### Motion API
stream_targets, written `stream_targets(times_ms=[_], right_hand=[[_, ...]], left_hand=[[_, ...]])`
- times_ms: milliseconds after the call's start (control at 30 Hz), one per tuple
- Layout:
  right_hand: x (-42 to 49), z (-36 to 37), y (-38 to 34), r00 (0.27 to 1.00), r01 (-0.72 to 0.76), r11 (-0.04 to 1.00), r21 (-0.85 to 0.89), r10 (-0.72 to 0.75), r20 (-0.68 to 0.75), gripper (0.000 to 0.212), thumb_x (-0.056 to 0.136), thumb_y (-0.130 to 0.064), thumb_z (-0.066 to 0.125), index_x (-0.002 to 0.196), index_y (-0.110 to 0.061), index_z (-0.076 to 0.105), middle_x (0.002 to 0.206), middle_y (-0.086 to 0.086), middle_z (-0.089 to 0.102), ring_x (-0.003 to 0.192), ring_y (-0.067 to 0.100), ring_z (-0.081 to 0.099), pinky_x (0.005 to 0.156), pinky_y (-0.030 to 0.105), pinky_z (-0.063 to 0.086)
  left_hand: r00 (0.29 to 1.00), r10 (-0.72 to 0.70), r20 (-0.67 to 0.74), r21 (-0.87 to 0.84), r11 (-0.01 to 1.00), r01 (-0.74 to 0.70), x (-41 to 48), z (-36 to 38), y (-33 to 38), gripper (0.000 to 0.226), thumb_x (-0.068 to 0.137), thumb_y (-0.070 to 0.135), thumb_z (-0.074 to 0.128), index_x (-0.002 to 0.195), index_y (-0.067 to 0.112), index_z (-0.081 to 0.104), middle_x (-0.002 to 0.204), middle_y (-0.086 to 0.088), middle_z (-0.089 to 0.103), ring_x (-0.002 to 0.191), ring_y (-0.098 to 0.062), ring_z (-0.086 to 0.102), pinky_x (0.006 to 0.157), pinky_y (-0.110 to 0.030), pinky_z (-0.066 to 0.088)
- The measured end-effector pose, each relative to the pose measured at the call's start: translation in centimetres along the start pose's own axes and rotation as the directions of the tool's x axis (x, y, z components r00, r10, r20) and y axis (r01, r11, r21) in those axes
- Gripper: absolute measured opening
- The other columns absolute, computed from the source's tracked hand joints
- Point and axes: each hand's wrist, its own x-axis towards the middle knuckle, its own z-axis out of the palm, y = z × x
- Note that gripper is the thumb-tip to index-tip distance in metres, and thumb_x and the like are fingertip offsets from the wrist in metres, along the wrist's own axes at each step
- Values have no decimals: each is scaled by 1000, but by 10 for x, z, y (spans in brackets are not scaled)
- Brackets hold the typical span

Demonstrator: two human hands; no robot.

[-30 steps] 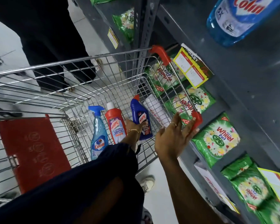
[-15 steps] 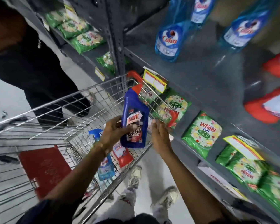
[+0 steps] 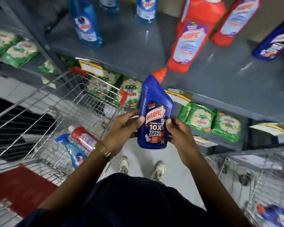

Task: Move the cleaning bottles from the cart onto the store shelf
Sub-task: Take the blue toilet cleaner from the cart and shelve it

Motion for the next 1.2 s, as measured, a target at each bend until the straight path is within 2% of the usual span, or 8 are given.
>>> stream_targets(times_ms=[267,467,533,633,800,933,1067,1200], right_hand=[[-25,-75,-19,968,186,979,88,-167,-188,24,95,-18,50,115,-12,61,104,3,72,92,14,68,72,28,59],[-13,-151,-53,888,387,922,4,-372,-270,24,95,-8,48,114,-7,62,97,-2,74,88,12,67,77,29,56],[-6,-177,-67,861,444,896,-23,-434,-265,27,95,-10,50,119,-4,58,107,8,72,94,17,66,83,33,56],[8,-219,-87,809,507,860,-59,-498,-311,36,88,-16,55,121,-2,57,106,5,71,95,17,65,83,32,55],[31,-279,-104,755,527,839,-137,-536,-377,29,91,-9,54,120,-8,59,99,-11,74,89,6,65,74,22,54],[44,-312,-97,745,522,843,-128,-524,-413,36,93,-3,51,129,-6,54,117,8,67,103,14,66,82,28,55],[52,-329,-87,760,488,866,-106,-482,-437,38,94,-5,51,131,-8,52,116,2,67,104,11,64,81,25,55],[58,-334,-85,738,492,859,-144,-499,-454,39,95,-7,49,134,-5,48,129,16,60,116,23,59,94,36,52]], left_hand=[[982,93,167,58,993,-104,24,86,18,23,91,13,54,112,19,60,87,8,76,85,-11,70,77,-33,60],[913,249,323,91,952,-292,68,164,42,25,92,6,51,112,19,58,91,14,75,87,1,66,79,-20,56],[882,298,364,100,930,-355,86,190,54,24,92,4,52,105,24,57,92,15,74,87,4,65,79,-17,54],[827,372,422,107,885,-452,115,233,69,19,85,15,56,101,26,57,101,4,70,93,-6,64,89,-39,55],[797,392,459,103,868,-486,156,295,69,19,81,18,55,100,23,53,109,-13,65,100,-23,61,95,-58,50],[814,368,449,155,865,-477,182,327,56,22,81,18,55,101,28,55,113,-14,67,109,-32,64,92,-56,52],[822,392,413,178,850,-495,200,343,39,28,81,23,58,109,23,57,113,-14,69,108,-32,65,91,-55,54],[805,467,365,230,793,-565,212,352,30,31,86,19,57,117,11,56,111,-13,70,102,-26,68,87,-45,58]])
